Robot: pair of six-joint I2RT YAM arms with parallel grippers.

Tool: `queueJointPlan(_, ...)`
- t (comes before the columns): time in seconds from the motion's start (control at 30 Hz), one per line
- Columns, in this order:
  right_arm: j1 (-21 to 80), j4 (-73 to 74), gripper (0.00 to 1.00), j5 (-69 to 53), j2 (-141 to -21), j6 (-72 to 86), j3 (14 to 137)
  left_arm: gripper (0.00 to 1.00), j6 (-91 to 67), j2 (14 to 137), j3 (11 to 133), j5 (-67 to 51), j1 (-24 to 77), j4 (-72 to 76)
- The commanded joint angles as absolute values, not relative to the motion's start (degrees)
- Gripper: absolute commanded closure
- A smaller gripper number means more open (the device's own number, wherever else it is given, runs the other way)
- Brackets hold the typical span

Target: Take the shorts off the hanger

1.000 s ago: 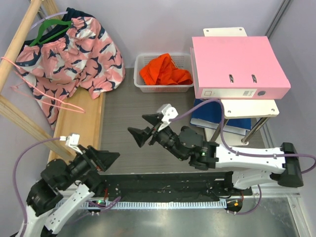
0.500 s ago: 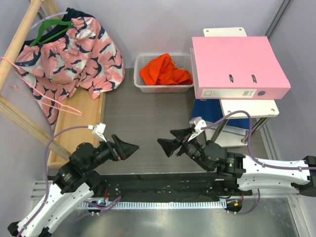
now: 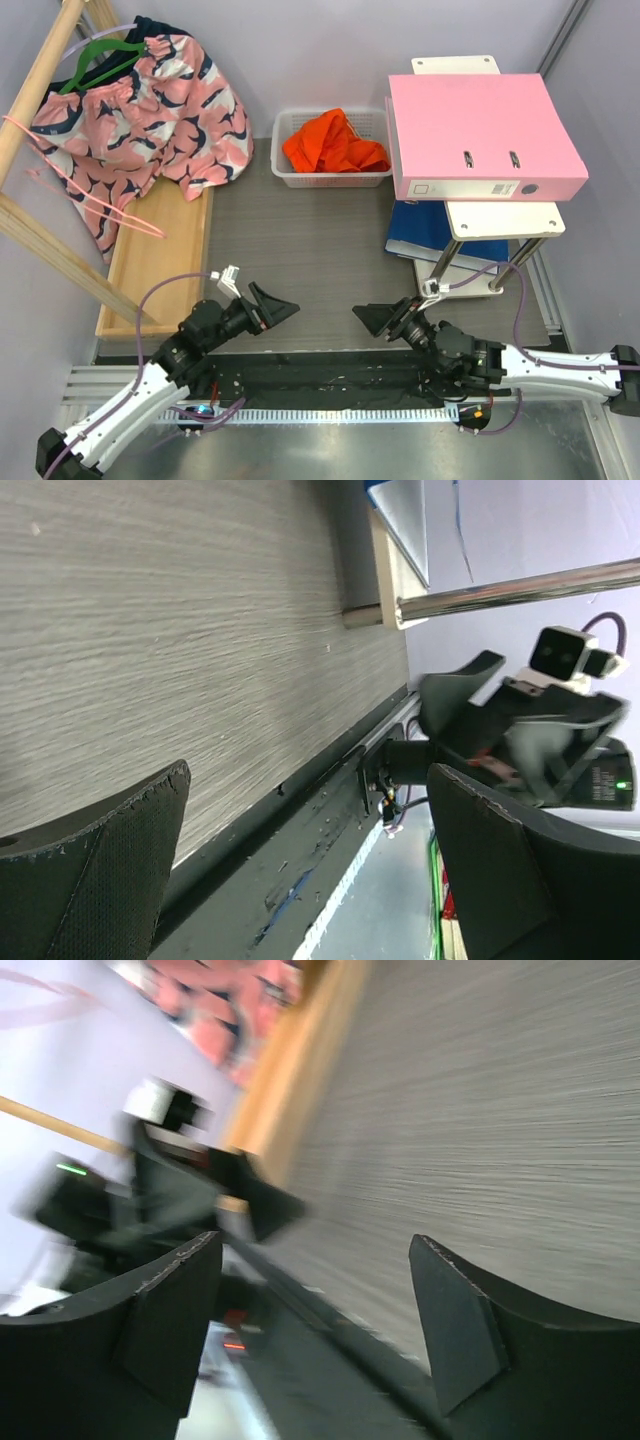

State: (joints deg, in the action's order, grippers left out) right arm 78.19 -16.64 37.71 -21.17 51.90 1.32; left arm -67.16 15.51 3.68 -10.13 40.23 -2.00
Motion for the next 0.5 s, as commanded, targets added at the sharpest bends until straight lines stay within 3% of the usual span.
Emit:
queueJointPlan(0.0, 78.1, -19.3, 0.17, 36.0, -15.0, 65.1, -6.3, 0.0, -70.4, 13.5, 0.7, -10.5, 40.4, 6.6)
queueJointPlan(0.17, 78.1, -11.0, 0.0, 34.0, -10.0, 70.0, -6.9, 0.0, -72.2, 7.6, -3.5, -10.9, 40.4, 4.5)
queueJointPlan(0.37, 78.1, -11.7, 0.0, 34.1, -8.6, 66.9, -6.9, 0.0, -71.9, -2.4, -3.2, -10.9, 40.4, -3.9)
queueJointPlan(0.47, 78.1, -19.0, 0.0, 29.8, -7.7, 63.4, -7.3, 0.0, -74.7, -0.5, -3.3, -15.1, 40.4, 3.7)
